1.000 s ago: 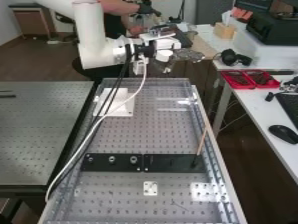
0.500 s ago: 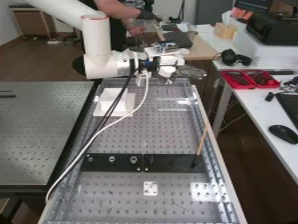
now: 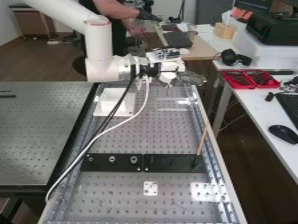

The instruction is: Grab the drill bit and place it in the clear container

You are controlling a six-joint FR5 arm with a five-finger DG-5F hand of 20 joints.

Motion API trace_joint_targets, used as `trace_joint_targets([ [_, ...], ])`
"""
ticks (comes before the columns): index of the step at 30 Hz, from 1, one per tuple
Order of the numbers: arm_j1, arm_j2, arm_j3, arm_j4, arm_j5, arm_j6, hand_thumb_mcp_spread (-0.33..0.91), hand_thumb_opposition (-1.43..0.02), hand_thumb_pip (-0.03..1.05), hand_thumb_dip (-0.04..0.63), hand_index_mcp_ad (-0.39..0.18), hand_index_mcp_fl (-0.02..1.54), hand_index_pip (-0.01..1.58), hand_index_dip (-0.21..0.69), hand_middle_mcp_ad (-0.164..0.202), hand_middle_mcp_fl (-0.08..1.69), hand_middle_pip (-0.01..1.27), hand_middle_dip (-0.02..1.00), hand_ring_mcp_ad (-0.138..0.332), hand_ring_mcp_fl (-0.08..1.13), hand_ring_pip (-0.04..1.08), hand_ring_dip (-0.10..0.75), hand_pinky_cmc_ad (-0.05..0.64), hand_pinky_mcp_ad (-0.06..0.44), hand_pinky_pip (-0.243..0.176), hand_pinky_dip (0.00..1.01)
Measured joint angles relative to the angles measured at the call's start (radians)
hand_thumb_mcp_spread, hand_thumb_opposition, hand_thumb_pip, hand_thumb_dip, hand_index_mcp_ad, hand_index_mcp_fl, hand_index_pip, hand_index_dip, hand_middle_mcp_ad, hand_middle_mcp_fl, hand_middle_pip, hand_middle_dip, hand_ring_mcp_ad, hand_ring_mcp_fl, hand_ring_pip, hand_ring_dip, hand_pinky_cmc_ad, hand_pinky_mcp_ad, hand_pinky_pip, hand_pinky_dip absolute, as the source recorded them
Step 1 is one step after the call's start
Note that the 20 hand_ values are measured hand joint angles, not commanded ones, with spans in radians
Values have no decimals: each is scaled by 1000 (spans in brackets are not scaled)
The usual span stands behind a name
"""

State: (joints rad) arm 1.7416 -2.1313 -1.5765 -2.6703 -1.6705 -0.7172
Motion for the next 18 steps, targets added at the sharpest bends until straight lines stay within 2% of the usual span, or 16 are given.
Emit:
trace_joint_targets([
  [2, -3, -2, 9, -32, -1, -4, 541, -920, 545, 237, -126, 773, 998, 159, 75, 291, 108, 216, 182, 126, 103, 61, 342, 154, -31, 194],
  [3, -6, -2, 15, -48, -3, -5, 483, -881, 583, 237, -126, 571, 939, 145, 72, 250, 106, 216, 182, 98, 103, 61, 339, 152, -31, 215],
  [4, -9, -2, 18, -56, -4, -6, 456, -859, 597, 237, -124, 443, 913, 154, 75, 218, 106, 216, 182, 65, 110, 61, 339, 150, -28, 230],
  [6, -10, 0, 16, -57, -4, -7, 410, -822, 632, 237, -122, 276, 860, 145, 75, 168, 94, 216, 182, 40, 70, 61, 328, 148, -31, 278],
  [10, -12, 6, 10, -57, -2, -6, 361, -771, 651, 237, -89, 188, 850, 154, 75, 152, 96, 216, 188, 19, 75, 61, 312, 148, -44, 354],
  [11, -13, 7, 9, -57, -2, -5, 354, -775, 665, 236, -87, 138, 836, 152, 73, 152, 93, 216, 192, 16, 72, 61, 312, 148, -59, 368],
  [13, -13, 9, 8, -58, -1, -7, 347, -759, 705, 236, -87, 106, 836, 154, 75, 152, 96, 216, 195, 16, 72, 61, 312, 148, -63, 400],
  [18, -20, 30, -3, -62, 3, -7, 328, -742, 710, 236, -87, 73, 836, 154, 75, 154, 93, 216, 199, 9, 72, 61, 316, 148, -70, 445],
])
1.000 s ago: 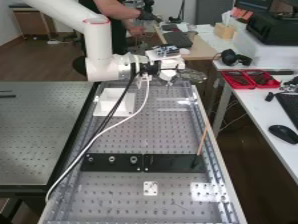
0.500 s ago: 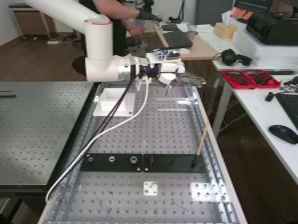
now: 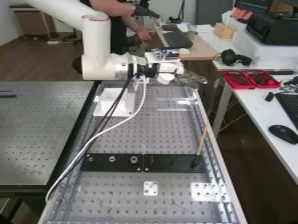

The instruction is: Grab the drill bit and place it in the clear container

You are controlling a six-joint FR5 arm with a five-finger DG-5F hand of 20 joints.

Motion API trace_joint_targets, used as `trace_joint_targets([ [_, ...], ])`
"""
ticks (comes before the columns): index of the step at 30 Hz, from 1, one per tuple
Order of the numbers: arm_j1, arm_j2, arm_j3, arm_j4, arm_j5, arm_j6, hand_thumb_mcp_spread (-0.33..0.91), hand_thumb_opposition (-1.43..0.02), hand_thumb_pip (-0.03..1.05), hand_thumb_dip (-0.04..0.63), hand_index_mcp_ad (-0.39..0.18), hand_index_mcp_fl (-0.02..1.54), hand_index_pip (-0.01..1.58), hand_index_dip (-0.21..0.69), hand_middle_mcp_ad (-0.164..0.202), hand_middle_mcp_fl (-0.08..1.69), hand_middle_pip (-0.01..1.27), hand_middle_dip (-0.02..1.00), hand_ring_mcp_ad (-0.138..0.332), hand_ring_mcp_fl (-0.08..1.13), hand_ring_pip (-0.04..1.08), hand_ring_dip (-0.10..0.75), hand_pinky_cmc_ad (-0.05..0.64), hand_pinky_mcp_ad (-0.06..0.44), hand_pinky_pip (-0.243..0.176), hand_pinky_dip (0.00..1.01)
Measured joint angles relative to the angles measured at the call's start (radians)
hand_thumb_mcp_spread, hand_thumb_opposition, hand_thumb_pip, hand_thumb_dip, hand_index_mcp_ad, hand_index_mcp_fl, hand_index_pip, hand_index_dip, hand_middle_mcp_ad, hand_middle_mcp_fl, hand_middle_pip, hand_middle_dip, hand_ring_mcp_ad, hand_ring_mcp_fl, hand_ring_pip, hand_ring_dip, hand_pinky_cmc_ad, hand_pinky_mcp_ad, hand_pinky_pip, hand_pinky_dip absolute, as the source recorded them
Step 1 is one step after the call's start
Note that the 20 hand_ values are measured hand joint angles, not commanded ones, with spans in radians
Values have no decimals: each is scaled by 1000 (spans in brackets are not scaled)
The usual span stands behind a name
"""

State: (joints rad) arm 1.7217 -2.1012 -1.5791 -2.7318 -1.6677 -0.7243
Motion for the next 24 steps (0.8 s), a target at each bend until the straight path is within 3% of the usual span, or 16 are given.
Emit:
trace_joint_targets([
  [11, -42, 163, -95, 6, 36, 5, 290, -730, 698, 222, -63, 73, 737, 154, 73, 148, 96, 216, 202, 3, 72, 61, 297, 150, -75, 487],
  [19, -64, 329, -205, 3, 161, 40, 269, -730, 696, 204, -54, 101, 663, 155, 73, 148, 96, 216, 199, 5, 73, 59, 283, 150, -75, 518],
  [24, -65, 395, -242, -28, 234, 63, 272, -730, 677, 204, -44, 122, 621, 169, 73, 148, 96, 216, 197, 3, 73, 59, 283, 152, -75, 518],
])
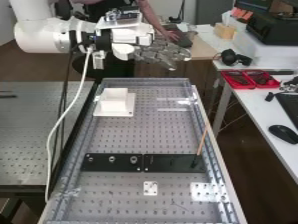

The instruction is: Grab the drill bit and place it in the clear container

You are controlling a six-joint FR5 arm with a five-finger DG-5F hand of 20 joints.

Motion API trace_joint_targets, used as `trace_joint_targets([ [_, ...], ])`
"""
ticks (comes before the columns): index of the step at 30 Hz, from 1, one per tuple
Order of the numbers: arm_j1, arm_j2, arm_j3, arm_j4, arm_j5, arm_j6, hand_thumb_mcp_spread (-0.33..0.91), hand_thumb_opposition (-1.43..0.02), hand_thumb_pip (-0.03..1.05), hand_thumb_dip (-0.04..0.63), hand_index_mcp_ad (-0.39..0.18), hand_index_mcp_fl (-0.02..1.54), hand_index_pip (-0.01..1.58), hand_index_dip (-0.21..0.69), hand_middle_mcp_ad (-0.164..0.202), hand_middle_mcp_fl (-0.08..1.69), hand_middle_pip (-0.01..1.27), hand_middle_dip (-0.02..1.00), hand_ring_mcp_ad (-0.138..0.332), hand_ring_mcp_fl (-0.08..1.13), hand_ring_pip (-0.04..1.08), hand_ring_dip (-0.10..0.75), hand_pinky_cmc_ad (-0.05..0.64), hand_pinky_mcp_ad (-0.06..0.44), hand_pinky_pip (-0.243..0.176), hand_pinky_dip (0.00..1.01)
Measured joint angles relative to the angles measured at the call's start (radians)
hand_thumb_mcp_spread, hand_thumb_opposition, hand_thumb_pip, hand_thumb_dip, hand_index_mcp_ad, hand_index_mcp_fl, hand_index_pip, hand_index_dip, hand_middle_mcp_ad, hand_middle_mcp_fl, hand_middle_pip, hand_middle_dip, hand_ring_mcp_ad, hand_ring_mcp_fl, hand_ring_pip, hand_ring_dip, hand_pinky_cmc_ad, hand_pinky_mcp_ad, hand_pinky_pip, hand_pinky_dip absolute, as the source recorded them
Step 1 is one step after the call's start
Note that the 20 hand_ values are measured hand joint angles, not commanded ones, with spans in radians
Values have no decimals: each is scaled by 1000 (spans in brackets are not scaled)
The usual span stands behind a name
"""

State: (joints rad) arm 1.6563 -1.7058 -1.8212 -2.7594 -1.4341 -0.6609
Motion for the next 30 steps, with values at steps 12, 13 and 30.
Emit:
trace_joint_targets([
  [12, -5, 34, 13, -75, 7, -6, 272, -730, 667, 204, -44, 138, 562, 188, 73, 148, 96, 216, 197, 3, 70, 59, 286, 152, -75, 518],
  [13, -6, 31, 18, -81, 1, -11, 272, -730, 667, 204, -44, 141, 562, 188, 73, 152, 96, 216, 197, 3, 70, 59, 286, 152, -75, 518],
  [30, -9, 36, 29, -102, -14, -43, 272, -733, 651, 204, -44, 173, 531, 209, 73, 150, 96, 216, 197, -2, 82, 59, 288, 152, -75, 520],
])
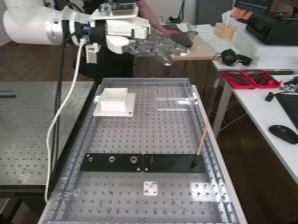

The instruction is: Grab the drill bit and place it in the clear container

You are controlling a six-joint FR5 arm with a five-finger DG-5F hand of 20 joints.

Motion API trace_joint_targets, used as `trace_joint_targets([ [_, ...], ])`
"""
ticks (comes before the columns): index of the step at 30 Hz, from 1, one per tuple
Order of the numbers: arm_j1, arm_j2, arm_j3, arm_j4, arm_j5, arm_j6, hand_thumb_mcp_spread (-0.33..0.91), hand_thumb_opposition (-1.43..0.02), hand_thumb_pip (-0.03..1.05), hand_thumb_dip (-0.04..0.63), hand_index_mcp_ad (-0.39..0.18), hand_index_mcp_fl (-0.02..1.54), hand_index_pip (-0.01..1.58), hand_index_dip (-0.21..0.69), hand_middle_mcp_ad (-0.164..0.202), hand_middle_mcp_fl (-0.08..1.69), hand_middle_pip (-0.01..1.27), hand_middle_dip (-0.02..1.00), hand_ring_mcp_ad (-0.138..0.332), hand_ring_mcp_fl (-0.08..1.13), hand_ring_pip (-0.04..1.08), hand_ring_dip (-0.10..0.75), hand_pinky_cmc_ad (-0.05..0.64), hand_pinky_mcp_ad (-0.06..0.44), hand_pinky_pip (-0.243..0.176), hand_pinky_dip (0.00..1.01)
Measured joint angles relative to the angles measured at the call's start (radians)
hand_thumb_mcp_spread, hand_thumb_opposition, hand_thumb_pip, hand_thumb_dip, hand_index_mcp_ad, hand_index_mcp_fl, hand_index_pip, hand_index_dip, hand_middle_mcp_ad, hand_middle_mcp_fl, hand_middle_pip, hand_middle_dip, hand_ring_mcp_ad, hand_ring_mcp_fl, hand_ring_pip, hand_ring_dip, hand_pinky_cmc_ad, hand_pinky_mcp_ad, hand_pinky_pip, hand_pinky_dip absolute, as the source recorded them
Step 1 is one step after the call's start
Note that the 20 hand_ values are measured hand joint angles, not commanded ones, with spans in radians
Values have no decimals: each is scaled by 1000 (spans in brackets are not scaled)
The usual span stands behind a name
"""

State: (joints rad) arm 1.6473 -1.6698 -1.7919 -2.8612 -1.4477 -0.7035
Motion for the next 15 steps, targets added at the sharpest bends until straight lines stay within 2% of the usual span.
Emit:
trace_joint_targets([
  [8, -9, 32, -1, -8, 19, -24, 272, -733, 641, 204, -44, 171, 506, 218, 73, 152, 101, 216, 201, 0, 84, 59, 290, 150, -75, 520],
  [15, -43, 99, -17, -39, 26, -45, 257, -709, 607, 173, -40, 175, 274, 223, 75, 150, 101, 216, 197, -2, 82, 59, 290, 150, -75, 522],
])
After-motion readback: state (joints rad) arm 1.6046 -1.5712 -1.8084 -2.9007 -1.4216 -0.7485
